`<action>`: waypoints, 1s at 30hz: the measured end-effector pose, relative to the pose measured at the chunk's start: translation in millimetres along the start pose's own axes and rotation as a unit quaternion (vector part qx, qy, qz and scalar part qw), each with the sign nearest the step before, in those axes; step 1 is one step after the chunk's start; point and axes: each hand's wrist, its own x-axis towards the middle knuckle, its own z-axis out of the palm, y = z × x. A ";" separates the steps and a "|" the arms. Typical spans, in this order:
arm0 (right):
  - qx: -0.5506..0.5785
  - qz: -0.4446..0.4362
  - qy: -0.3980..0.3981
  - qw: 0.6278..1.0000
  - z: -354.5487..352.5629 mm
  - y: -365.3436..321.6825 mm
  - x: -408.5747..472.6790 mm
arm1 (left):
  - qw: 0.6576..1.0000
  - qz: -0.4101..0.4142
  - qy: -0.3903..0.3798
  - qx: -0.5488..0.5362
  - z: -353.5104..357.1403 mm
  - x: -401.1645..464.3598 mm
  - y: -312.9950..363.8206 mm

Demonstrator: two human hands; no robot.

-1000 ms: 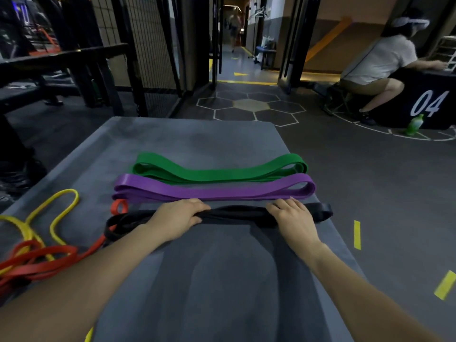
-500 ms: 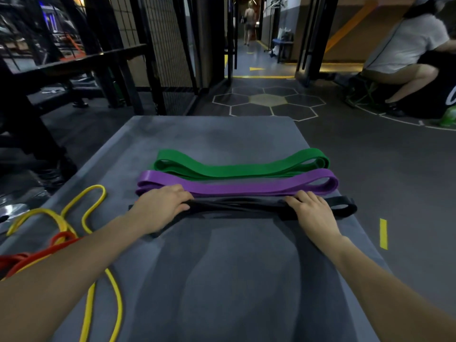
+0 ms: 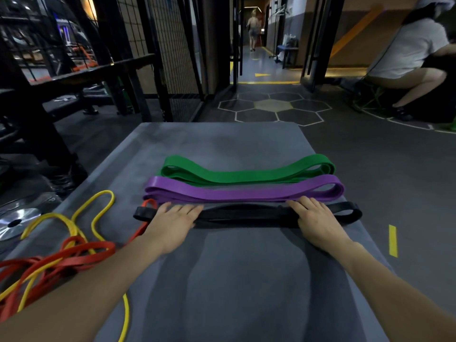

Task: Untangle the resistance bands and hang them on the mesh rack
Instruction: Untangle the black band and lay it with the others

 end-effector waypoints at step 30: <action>-0.105 -0.094 0.099 0.985 -0.1 -6.5 -18.3 | 0.989 0.014 0.083 -0.125 -4.7 -0.7 15.7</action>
